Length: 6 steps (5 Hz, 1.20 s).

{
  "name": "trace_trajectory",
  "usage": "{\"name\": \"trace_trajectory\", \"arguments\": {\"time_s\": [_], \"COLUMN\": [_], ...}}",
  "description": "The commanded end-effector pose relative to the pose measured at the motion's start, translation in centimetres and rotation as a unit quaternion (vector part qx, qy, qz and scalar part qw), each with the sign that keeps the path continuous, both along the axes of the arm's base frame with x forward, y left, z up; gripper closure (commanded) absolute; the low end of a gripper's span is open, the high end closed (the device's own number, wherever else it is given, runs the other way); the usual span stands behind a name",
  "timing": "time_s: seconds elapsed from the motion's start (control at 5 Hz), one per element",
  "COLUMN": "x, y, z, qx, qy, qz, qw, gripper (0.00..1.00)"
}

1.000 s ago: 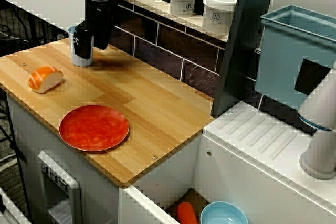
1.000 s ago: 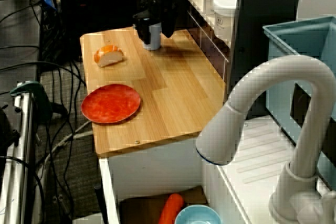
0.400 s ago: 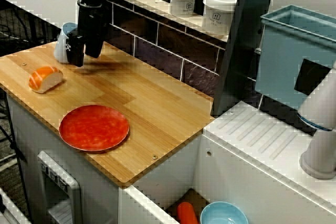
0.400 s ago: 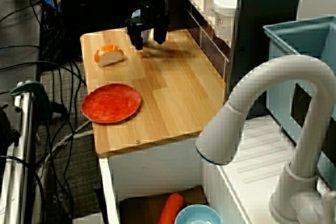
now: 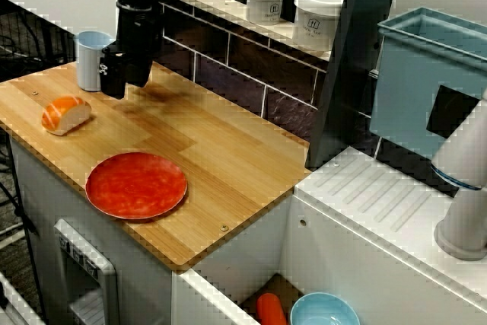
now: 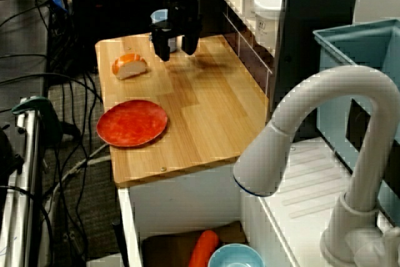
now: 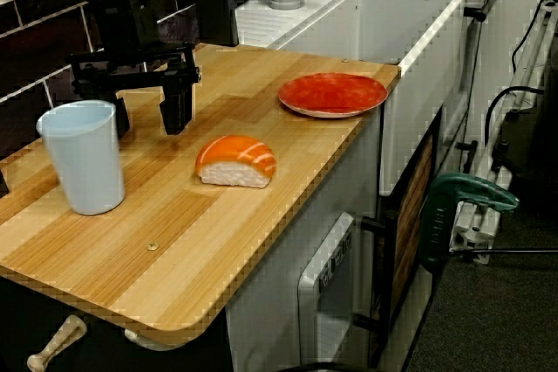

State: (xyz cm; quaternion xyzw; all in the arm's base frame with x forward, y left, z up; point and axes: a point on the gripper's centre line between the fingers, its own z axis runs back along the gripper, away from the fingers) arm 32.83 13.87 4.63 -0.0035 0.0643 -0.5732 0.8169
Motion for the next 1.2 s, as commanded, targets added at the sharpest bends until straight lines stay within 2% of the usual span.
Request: {"name": "trace_trajectory", "arguments": {"time_s": [0.0,0.2,0.4,0.6,0.8,1.0], "x": [0.7,0.8,0.1,-0.8,-1.2,-1.4], "y": [0.1,-0.3,-1.6,-3.0,-4.2,-4.8], "z": [3.6,3.9,4.4,4.7,4.4,4.4], "qx": [0.000,-0.007,-0.008,0.003,0.004,0.008], "qy": [-0.031,-0.027,-0.018,-0.010,0.004,0.008], "qz": [0.013,0.026,0.064,0.090,0.120,0.150], "qw": [0.9994,0.9993,0.9977,0.9959,0.9928,0.9886], "gripper": [0.00,0.00,0.00,0.00,0.00,0.00]}}
